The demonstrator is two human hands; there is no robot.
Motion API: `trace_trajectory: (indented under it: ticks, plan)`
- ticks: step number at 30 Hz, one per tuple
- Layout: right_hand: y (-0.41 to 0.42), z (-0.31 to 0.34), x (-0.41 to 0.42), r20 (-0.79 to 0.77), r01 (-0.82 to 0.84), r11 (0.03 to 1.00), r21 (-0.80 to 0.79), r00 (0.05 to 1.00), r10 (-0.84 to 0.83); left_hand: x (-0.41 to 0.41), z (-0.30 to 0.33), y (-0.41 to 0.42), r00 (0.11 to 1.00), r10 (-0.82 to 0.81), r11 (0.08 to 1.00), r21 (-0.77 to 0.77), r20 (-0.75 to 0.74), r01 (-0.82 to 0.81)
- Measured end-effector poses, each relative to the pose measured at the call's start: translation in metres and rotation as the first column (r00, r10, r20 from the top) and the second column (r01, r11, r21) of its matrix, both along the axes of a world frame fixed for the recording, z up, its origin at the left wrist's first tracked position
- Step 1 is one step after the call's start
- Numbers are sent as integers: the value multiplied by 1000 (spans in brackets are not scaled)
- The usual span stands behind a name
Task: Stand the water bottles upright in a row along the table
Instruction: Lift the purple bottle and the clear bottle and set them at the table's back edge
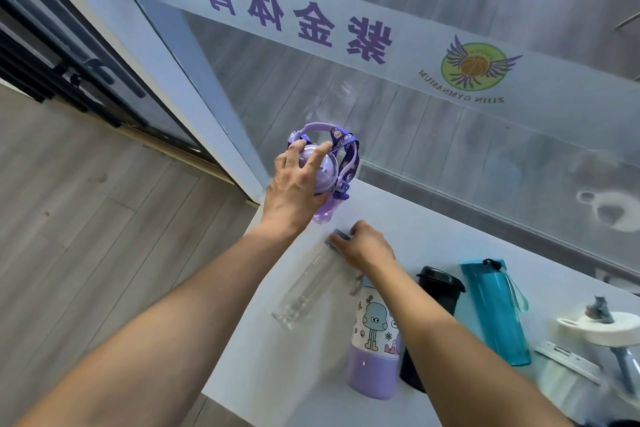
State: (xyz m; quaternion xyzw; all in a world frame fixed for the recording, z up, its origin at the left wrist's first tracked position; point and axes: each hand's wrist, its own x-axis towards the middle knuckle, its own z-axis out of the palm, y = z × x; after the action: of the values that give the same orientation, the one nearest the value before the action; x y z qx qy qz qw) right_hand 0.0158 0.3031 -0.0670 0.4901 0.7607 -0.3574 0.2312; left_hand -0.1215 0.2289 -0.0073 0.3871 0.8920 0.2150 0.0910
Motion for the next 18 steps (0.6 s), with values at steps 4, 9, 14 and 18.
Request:
trace_trajectory:
  ticks: [4,9,14,18]
  plan:
    - [5,-2,-2,-80,151,984,-94,984,-158,-1,0,-1,1000,-12,1000,12,6,12]
    - [37,24,15,-398,363,925,-109,837,-375,-1,2,-2,1000,-28,1000,9,12,28]
    - [55,62,38,-691,420,907,-16,651,-314,1,-2,-3,1000,-9,999,31,2,9]
    - [54,77,47,-747,363,903,231,660,-74,2,-3,-3,1000,-4,999,34,10,4]
